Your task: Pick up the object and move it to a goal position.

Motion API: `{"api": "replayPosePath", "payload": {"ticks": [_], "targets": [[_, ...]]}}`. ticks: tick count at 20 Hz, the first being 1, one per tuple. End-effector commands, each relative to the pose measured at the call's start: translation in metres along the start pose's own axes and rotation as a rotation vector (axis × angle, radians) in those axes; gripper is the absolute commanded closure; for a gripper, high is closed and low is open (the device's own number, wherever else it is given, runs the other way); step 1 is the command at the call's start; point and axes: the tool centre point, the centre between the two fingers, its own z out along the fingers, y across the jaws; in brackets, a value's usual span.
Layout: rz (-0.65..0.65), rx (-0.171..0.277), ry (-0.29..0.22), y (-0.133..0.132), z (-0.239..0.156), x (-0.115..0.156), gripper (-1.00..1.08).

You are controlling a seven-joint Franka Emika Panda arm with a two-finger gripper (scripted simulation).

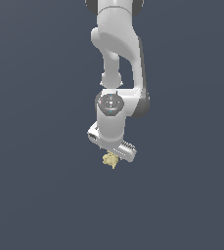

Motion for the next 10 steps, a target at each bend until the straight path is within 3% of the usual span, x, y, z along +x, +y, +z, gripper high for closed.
{"api": "replayPosePath", "payload": {"ticks": [1, 10], "targets": [[0.018, 0.000, 0.001, -0.001, 0.002, 0.002, -0.92], [0.021, -0.001, 0.001, -0.001, 0.012, 0.001, -0.92]]}}
